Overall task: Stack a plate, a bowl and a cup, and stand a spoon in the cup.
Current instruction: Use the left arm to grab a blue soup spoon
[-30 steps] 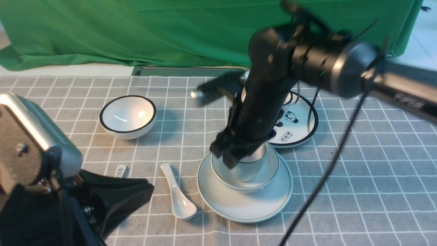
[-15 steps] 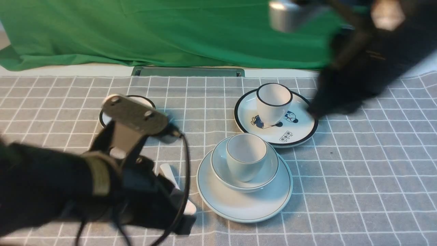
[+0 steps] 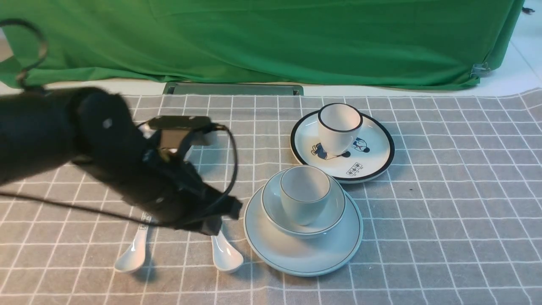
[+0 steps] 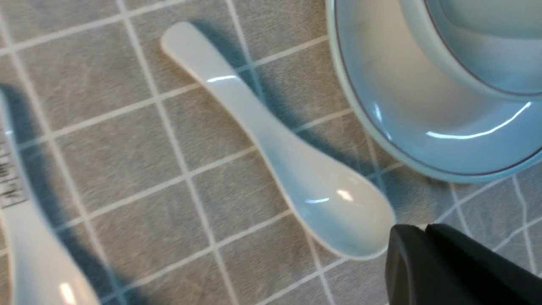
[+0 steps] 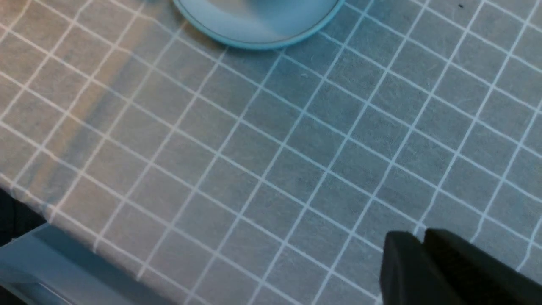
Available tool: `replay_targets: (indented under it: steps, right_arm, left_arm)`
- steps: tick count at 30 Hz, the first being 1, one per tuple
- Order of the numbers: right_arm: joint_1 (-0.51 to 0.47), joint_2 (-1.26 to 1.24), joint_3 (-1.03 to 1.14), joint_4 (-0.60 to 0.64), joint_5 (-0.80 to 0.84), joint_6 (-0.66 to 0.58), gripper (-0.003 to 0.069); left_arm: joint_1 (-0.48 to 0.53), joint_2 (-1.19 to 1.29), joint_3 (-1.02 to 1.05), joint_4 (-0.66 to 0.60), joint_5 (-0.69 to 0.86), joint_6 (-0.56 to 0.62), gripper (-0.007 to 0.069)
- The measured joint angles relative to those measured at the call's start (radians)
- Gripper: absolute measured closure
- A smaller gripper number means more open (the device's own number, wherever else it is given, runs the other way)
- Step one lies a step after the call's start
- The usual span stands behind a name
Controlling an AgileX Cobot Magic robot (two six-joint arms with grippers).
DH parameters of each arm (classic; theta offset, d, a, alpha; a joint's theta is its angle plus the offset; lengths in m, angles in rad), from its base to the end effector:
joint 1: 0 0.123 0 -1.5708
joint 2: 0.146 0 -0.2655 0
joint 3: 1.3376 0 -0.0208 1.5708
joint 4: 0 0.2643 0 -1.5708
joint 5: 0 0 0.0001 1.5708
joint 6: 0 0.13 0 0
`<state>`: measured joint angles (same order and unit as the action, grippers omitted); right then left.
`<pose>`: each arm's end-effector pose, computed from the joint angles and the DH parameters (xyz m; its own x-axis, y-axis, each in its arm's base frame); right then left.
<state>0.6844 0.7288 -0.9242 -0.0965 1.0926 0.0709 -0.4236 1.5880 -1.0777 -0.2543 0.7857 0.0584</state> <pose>0.1366 0.0971 0.3267 -0.5754 -0.4356 -0.6923 -0.5691 0.8211 -0.0436 0.3003 -0.1608 0.1765 -0.8978 0.2721 -0.3462 0.3567 0.9104 -0.2095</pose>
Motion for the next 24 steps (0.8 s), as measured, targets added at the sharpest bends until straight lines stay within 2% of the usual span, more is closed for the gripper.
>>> replay_targets:
  steps: [4,8,12,14,18,24]
  right_arm:
    - [0.0,-0.052,0.032,-0.019,-0.001,0.0,0.0566]
    - [0.0,-0.063,0.034,-0.04,0.002,0.0,0.0566]
    - [0.0,-0.063,0.034,-0.061,-0.002,0.0,0.0566]
    - [0.0,-0.063,0.034,-0.07,-0.008,0.0,0.0561]
    - [0.0,-0.063,0.034,-0.084,-0.024,-0.001,0.0553]
    - [0.0,-0.063,0.034,-0.086,-0.044,-0.003,0.055]
  left_arm:
    - [0.0,0.075,-0.089,0.039,0.051,-0.08,0.0612]
    - [0.0,0.135,-0.143,0.065,0.087,-0.099,0.0605]
    - [0.0,0.199,-0.179,0.113,0.115,-0.118,0.0564]
    - [0.002,0.22,-0.184,0.131,0.123,-0.129,0.0529]
    - [0.027,0.259,-0.185,0.192,0.143,-0.252,0.0379]
    - [0.051,0.288,-0.185,0.202,0.02,-0.35,0.0198]
